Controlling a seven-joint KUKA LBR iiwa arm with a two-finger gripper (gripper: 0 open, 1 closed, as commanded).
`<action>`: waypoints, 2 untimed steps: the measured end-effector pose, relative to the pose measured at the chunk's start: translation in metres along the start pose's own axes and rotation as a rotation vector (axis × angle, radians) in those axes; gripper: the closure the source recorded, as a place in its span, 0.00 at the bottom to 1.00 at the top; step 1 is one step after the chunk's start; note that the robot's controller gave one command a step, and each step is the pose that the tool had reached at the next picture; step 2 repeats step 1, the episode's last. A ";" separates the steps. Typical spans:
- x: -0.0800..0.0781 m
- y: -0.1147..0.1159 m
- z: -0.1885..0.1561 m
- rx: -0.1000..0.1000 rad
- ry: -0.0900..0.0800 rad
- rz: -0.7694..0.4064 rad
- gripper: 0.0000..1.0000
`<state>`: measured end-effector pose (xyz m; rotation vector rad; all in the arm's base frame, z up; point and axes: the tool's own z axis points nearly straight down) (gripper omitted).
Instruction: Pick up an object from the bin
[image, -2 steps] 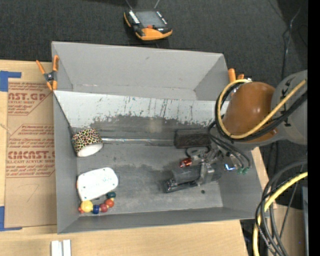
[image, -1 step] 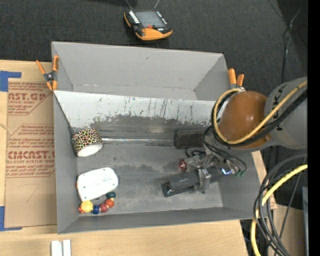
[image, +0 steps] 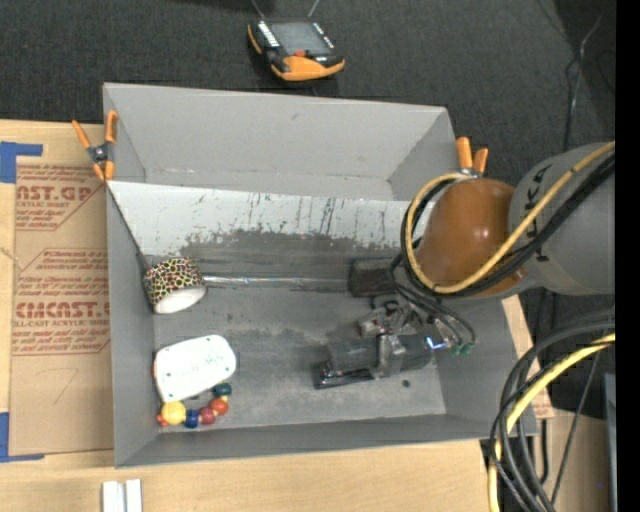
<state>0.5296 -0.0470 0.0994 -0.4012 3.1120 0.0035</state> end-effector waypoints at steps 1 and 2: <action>-0.007 -0.020 -0.106 -0.009 0.005 -0.080 1.00; -0.007 -0.020 -0.106 -0.009 0.005 -0.080 1.00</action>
Offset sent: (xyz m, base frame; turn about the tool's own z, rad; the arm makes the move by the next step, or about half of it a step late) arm 0.0054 -0.0178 0.2245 -0.0164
